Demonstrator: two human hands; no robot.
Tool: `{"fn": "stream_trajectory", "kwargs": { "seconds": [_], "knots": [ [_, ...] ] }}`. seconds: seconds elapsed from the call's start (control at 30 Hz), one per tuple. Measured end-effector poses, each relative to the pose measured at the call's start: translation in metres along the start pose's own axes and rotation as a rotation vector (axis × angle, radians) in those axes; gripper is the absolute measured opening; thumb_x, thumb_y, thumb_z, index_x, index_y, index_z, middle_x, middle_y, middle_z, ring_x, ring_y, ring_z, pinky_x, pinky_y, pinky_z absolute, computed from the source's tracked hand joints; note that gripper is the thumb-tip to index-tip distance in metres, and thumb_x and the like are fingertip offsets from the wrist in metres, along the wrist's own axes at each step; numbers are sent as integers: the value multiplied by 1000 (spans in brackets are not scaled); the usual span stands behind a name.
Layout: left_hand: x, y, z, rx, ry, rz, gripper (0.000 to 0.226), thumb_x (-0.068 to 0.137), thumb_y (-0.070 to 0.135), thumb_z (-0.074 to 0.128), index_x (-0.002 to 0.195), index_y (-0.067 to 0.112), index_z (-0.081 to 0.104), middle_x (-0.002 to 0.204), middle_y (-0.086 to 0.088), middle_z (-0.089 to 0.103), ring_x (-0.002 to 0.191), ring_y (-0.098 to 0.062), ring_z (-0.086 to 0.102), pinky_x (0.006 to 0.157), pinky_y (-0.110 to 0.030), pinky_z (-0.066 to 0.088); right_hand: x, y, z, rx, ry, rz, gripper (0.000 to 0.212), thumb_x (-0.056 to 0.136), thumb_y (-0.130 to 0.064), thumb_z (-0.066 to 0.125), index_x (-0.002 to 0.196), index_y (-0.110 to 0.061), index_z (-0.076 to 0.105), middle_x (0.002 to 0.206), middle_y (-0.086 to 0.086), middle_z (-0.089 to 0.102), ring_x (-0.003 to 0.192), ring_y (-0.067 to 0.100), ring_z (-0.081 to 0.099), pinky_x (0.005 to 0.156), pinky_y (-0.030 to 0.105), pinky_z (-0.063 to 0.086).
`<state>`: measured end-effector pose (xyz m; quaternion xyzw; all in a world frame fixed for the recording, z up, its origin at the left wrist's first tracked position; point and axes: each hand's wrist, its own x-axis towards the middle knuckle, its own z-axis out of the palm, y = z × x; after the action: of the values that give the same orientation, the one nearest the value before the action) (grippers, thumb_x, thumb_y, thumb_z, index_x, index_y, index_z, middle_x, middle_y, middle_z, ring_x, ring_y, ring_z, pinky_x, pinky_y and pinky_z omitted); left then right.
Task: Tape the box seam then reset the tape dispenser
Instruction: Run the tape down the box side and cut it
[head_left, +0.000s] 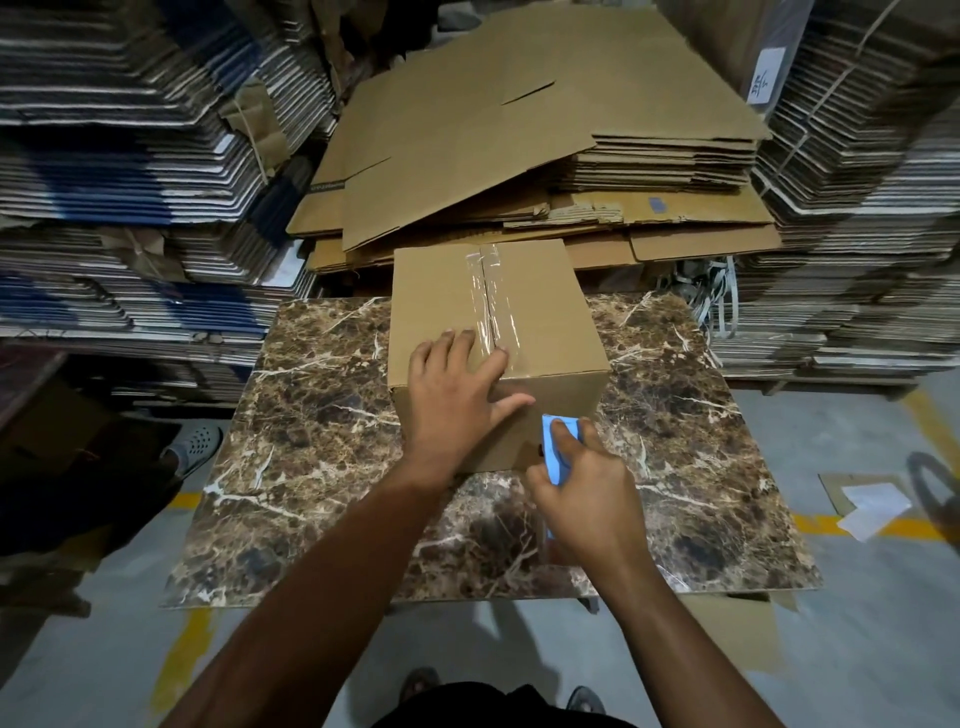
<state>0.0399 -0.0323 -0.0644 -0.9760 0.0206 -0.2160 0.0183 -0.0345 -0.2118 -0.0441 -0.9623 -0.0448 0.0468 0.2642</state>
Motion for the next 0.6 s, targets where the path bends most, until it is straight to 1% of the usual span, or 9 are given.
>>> {"fn": "stream_trajectory", "kwargs": {
  "seconds": [0.07,0.1,0.2,0.27,0.33,0.4,0.47,0.53,0.6],
  "knots": [
    [-5,1,9,9,104,28,73,80,86,47,120,28,63,130,-9,66,119,-30,60,94,-45,43,0,7,3,9,4,4,52,90,-43,53,139,-25,53,156,9,43,94,31,68,74,35,54],
    [-8,0,13,34,118,40,77,78,86,51,124,27,63,130,-8,66,118,-29,62,93,-45,43,0,9,4,12,1,8,51,91,-43,54,138,-25,54,154,8,46,92,30,68,74,34,53],
    [-17,-1,22,109,68,60,101,62,88,64,139,25,48,136,-7,62,124,-28,57,101,-46,36,0,14,5,21,-5,7,51,90,-43,55,137,-24,56,148,8,50,89,29,68,70,32,50],
    [-18,-2,24,128,65,59,109,56,89,66,142,25,44,137,-6,61,126,-28,56,104,-46,31,1,15,5,30,-6,10,50,89,-42,56,135,-22,59,149,7,49,89,30,68,68,31,46],
    [-19,-3,25,92,113,70,102,64,90,60,141,24,48,136,-8,61,126,-30,56,104,-47,32,1,15,6,28,-13,12,52,89,-42,58,137,-23,58,156,9,44,95,32,69,73,33,52],
    [-20,-2,23,37,148,53,84,79,84,50,139,25,53,136,-8,61,126,-31,55,103,-47,34,1,14,7,23,-12,7,54,89,-44,58,138,-23,57,159,10,40,101,33,69,81,36,55],
    [-18,1,21,37,146,9,74,85,78,49,137,27,54,136,-7,62,125,-29,54,103,-47,33,1,12,8,26,-3,3,56,89,-47,58,139,-23,56,160,8,41,107,32,68,85,37,55],
    [-16,5,20,51,129,-9,76,81,78,55,137,27,54,136,-7,62,124,-29,54,103,-46,31,1,11,7,37,-8,1,59,88,-48,57,142,-24,55,161,7,39,112,32,66,89,38,56],
    [-18,5,21,62,85,2,93,68,79,68,141,26,45,139,-7,59,127,-30,53,106,-46,27,0,9,6,47,-24,-6,62,88,-47,57,145,-24,52,163,7,36,119,33,64,94,40,56]
  ]
}}
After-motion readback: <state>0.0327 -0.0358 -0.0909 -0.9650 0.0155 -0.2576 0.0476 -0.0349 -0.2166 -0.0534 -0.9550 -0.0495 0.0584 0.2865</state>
